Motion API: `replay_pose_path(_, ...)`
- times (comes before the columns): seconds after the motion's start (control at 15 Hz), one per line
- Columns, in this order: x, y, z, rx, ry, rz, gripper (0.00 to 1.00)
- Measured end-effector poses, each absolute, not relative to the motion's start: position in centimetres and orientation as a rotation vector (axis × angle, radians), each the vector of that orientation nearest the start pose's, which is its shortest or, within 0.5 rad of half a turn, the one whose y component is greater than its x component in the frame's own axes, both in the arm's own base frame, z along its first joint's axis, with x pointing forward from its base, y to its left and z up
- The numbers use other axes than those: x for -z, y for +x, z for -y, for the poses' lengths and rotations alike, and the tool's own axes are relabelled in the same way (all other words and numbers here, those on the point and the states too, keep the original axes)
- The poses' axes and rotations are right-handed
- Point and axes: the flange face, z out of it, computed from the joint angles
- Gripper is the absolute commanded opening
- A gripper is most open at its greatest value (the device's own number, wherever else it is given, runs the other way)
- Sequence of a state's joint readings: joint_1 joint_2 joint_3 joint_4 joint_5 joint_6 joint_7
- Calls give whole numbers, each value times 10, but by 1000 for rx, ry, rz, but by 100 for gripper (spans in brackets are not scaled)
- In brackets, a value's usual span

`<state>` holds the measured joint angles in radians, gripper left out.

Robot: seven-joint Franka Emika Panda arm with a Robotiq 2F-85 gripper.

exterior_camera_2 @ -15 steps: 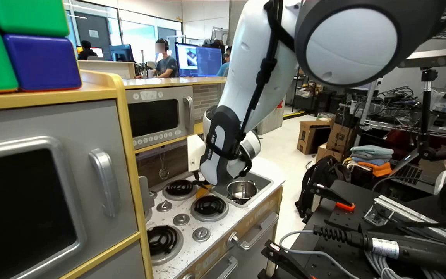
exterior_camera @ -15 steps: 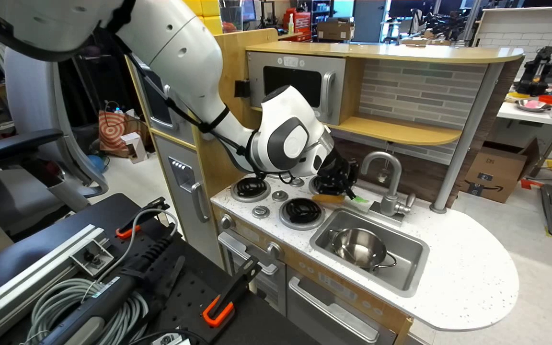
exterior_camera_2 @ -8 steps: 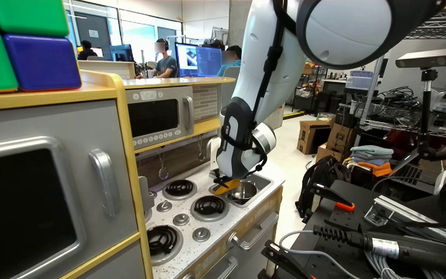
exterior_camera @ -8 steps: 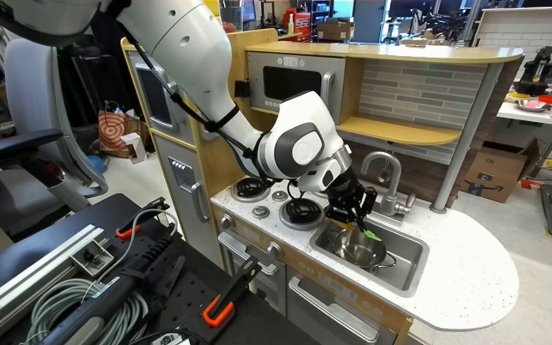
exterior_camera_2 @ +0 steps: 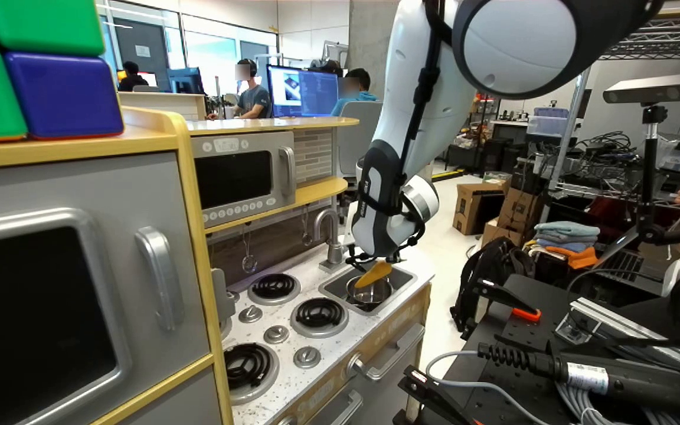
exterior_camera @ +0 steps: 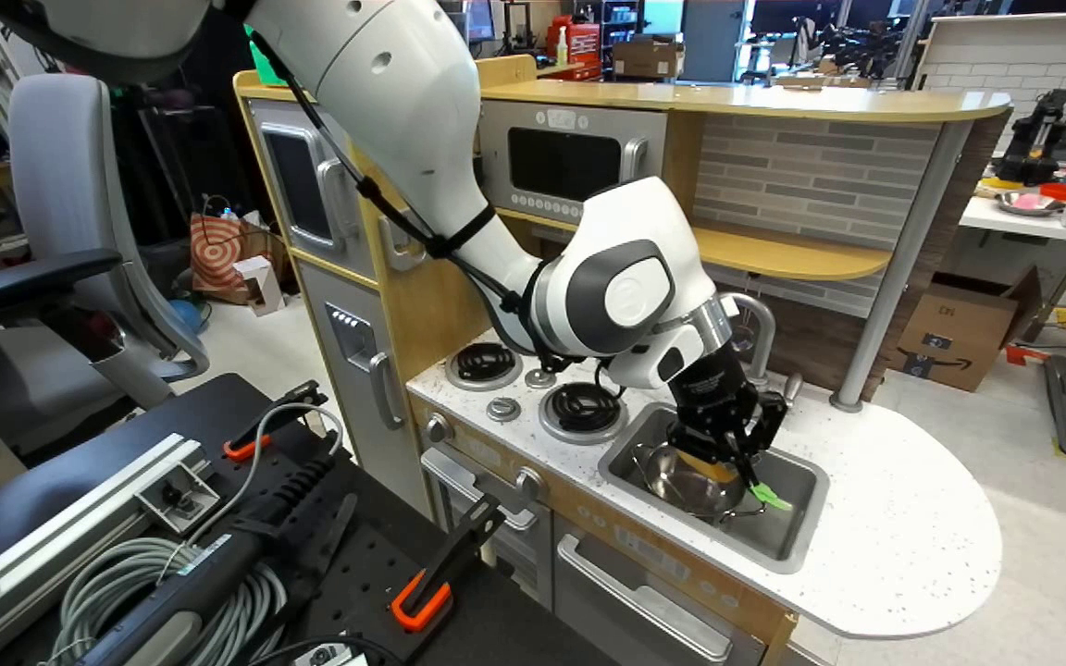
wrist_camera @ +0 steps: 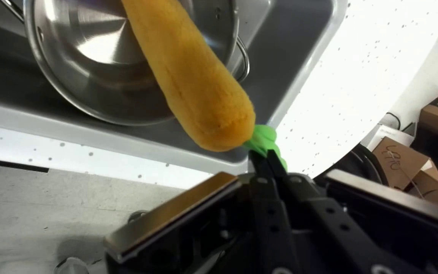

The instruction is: Put the carrot plush toy in the pot

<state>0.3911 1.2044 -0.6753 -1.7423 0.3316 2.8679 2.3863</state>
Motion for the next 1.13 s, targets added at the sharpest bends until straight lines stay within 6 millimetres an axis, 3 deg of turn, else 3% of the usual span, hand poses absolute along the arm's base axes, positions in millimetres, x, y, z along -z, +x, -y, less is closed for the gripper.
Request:
replay_pose_path(0.4,-33,618,167,812,-871,-3013,71)
replay_pose_path(0.67,-57,626,163,777,-879,-2987,99)
replay_pose_path(1.13,-126,619,173,604,-912,-2977,100)
